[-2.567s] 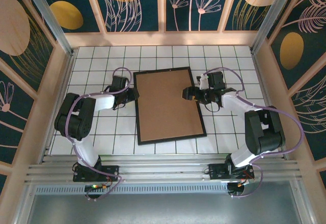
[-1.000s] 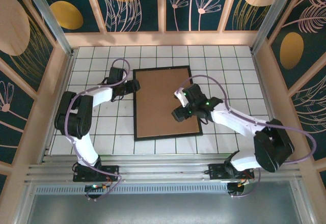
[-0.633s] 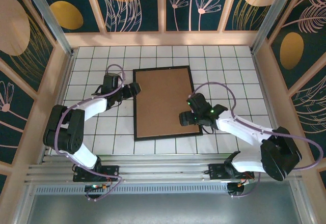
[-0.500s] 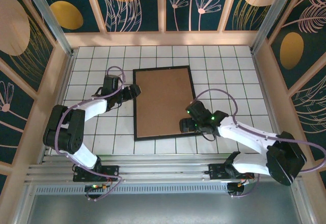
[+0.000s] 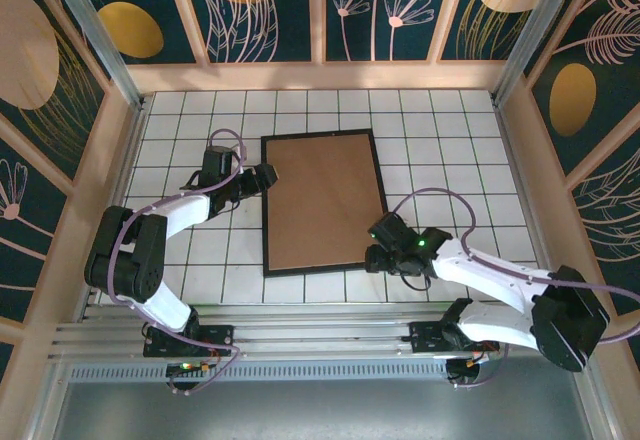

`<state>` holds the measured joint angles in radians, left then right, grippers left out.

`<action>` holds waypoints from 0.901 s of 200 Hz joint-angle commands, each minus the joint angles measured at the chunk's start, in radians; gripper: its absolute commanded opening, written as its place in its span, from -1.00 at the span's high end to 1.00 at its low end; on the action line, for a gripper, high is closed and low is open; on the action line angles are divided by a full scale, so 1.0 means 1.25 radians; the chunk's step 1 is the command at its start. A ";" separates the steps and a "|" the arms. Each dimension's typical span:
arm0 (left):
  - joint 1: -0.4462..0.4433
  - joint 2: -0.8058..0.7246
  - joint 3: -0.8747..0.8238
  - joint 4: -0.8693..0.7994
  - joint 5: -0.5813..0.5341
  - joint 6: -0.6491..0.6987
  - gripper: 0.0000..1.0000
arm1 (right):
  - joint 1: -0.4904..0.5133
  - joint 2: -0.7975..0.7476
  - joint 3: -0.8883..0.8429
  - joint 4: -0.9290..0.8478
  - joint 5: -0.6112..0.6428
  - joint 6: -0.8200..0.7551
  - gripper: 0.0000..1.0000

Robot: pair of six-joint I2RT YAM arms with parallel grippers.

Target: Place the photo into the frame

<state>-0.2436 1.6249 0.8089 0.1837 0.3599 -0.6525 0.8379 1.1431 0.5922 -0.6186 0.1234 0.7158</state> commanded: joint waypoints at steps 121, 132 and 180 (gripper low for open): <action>0.000 0.001 -0.004 0.030 0.010 -0.001 -0.54 | -0.032 0.038 -0.034 0.054 0.011 0.008 -0.44; 0.001 0.003 -0.004 0.032 0.011 -0.001 -0.54 | -0.039 0.037 -0.034 0.063 0.006 0.005 -0.44; 0.001 0.014 -0.004 0.032 0.013 0.002 -0.54 | -0.059 0.042 -0.038 0.094 -0.006 -0.008 -0.42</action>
<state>-0.2436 1.6276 0.8085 0.1909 0.3595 -0.6525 0.7753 1.1904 0.5575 -0.5320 0.1181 0.7132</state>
